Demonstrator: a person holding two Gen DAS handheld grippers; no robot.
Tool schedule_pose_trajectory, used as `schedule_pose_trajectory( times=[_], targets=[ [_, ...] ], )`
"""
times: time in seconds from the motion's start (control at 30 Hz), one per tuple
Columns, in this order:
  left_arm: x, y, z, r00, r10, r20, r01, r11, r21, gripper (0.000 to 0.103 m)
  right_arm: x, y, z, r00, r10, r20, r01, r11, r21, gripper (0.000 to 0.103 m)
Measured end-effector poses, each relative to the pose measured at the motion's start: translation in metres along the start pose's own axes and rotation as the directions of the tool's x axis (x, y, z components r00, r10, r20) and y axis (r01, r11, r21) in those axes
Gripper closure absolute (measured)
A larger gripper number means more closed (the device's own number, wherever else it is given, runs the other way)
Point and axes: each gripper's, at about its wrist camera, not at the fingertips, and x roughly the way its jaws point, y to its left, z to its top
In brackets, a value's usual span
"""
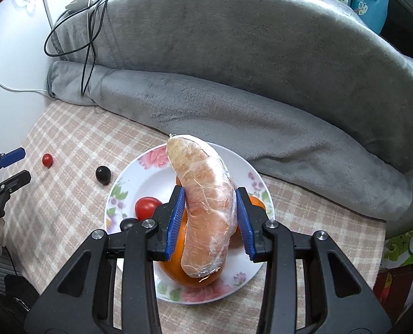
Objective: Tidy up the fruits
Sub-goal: 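Carry the pomelo segment with the right tool onto the plate, then open the right tool to release the pomelo segment on the plate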
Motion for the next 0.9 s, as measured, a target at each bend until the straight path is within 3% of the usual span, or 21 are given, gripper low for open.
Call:
schedule_pose_trajectory(
  times=[0.6,0.67,0.7,0.73,0.9],
  targets=[
    [-0.004,-0.001,0.002,1.000,-0.004,0.008,0.004,1.000,0.009,0.034,-0.012,-0.003,-0.001,1.000,0.006,0.029,-0.007,1.000,0.014,0.064],
    [-0.004,-0.001,0.002,1.000,-0.005,0.009,0.005,1.000,0.009,0.034,-0.014,-0.004,-0.001,0.999,0.007,0.036,-0.008,1.000,0.020,0.053],
    [-0.004,-0.001,0.002,1.000,-0.005,0.009,0.005,1.000,0.011,0.034,-0.016,-0.004,-0.001,0.999,0.008,0.043,-0.009,1.000,0.023,0.040],
    [-0.005,-0.001,0.001,1.000,-0.005,0.009,0.004,1.000,0.011,0.034,-0.019,-0.004,-0.002,0.999,0.005,0.054,-0.006,1.000,0.028,0.035],
    [-0.005,-0.001,0.002,1.000,-0.001,0.011,0.001,1.000,0.009,0.034,-0.027,-0.003,0.000,0.996,0.010,0.087,-0.014,0.999,0.046,0.030]
  ],
)
